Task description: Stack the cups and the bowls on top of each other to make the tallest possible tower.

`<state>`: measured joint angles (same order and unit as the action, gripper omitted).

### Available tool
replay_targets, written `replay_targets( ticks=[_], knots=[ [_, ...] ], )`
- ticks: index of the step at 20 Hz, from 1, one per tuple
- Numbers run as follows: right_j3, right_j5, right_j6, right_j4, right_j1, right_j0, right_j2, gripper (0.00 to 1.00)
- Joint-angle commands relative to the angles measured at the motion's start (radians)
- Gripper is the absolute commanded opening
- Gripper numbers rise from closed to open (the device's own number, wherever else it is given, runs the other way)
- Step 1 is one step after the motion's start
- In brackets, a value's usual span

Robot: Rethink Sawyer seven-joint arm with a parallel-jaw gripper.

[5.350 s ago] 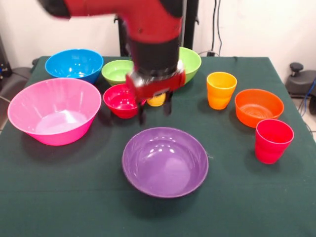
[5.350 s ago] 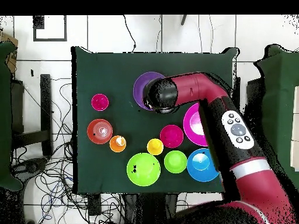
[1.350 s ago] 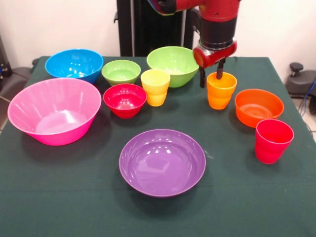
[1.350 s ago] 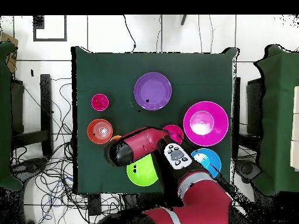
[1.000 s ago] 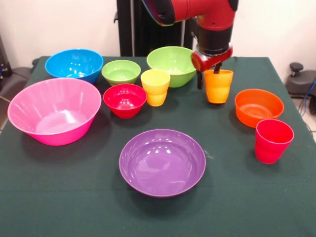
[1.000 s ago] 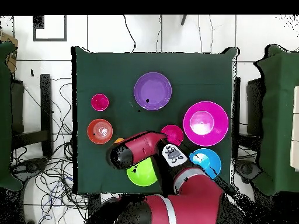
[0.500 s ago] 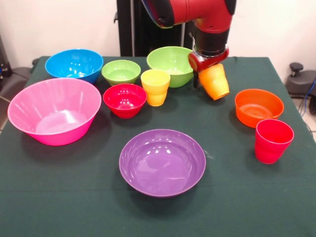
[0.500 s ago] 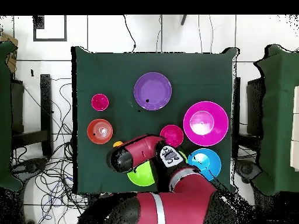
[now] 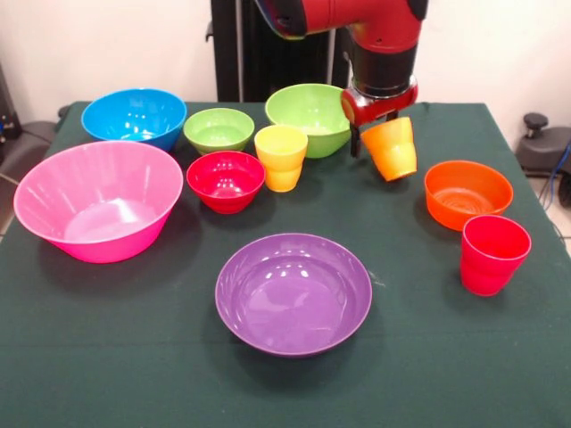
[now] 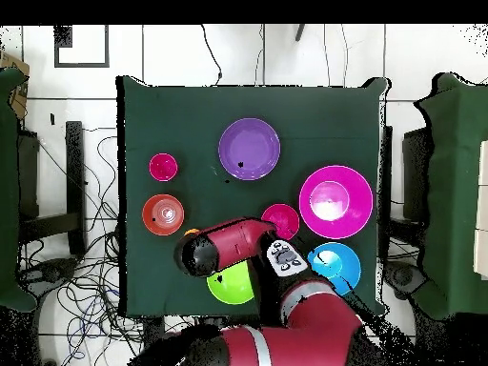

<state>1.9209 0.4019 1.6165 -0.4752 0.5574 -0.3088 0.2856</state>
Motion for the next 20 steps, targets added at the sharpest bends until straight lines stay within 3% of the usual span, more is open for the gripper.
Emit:
replay_targets(
  ticks=[1,9,20],
  knots=[
    [0.025,-0.018,0.152,0.095,0.083,-0.022,0.086,1.00],
    [-0.004,0.037,0.091,0.142,0.121,-0.031,0.091,1.00],
    [0.004,-0.081,0.110,0.098,0.064,-0.011,0.050,1.00]
  ],
)
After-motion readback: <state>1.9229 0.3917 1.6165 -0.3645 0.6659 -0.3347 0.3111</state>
